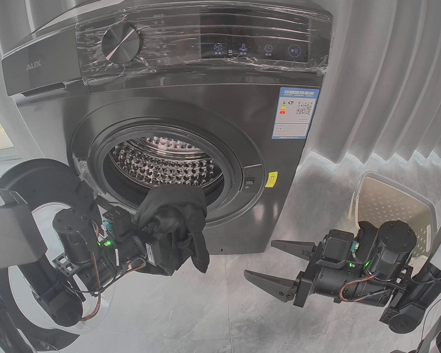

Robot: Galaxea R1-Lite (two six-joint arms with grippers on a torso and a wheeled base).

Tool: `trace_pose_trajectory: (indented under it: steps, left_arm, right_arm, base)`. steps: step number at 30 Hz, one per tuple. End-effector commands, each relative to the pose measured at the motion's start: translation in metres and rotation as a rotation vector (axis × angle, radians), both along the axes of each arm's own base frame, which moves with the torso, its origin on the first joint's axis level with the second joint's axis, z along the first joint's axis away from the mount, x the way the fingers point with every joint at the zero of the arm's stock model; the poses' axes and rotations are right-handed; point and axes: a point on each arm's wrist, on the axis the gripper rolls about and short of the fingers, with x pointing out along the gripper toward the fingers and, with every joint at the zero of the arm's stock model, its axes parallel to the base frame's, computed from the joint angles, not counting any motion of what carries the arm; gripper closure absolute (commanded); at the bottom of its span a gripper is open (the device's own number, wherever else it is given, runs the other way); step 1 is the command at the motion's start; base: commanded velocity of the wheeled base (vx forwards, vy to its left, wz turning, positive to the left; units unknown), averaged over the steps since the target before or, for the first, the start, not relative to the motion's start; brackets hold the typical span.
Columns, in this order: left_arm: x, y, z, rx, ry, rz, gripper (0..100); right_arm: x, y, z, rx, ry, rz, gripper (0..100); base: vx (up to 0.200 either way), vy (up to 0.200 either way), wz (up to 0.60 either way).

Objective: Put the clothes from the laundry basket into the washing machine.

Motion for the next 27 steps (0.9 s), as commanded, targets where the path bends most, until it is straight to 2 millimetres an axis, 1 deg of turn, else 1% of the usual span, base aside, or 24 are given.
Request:
trace_pose_trajectory:
  steps: [1,5,14,20,22,24,26,27]
  left_arm:
    - [-0.001,0.0,-0.001,0.002,0.003,-0.003,100]
    - [-0.001,0.0,-0.001,0.003,0.005,-0.001,100]
    - [0.0,-0.003,-0.005,0.008,0.015,-0.009,100]
    - [-0.007,-0.007,-0.005,0.011,0.024,-0.032,100]
    - [-0.013,-0.015,-0.003,0.008,0.017,-0.068,100]
    - [-0.015,-0.02,-0.003,0.009,0.014,-0.067,100]
    - [-0.011,-0.022,-0.004,0.006,0.014,-0.036,100]
    - [-0.005,-0.026,-0.005,-0.003,0.009,-0.003,100]
  right_arm:
    - [0.0,0.0,-0.001,-0.001,0.002,-0.001,0]
    - [0.0,0.0,-0.001,-0.002,0.003,0.001,0]
    - [0.0,0.0,0.0,0.001,0.0,-0.001,0]
    - [-0.001,0.0,-0.001,-0.003,0.002,0.001,0]
    - [-0.003,0.002,-0.002,-0.007,0.004,0.012,0]
    - [-0.005,0.002,-0.003,-0.011,0.009,0.018,0]
    - [-0.005,0.003,-0.003,-0.011,0.009,0.02,0]
    - [-0.005,0.003,-0.003,-0.013,0.008,0.02,0]
  base:
    - [0.0,0.0,0.0]
    - [0.0,0.0,0.0]
    - [0.2,0.0,0.0]
    - [0.0,0.0,0.0]
    - [0.0,0.0,0.0]
    - [0.0,0.0,0.0]
    - [0.0,0.0,0.0]
    - [0.0,0.0,0.0]
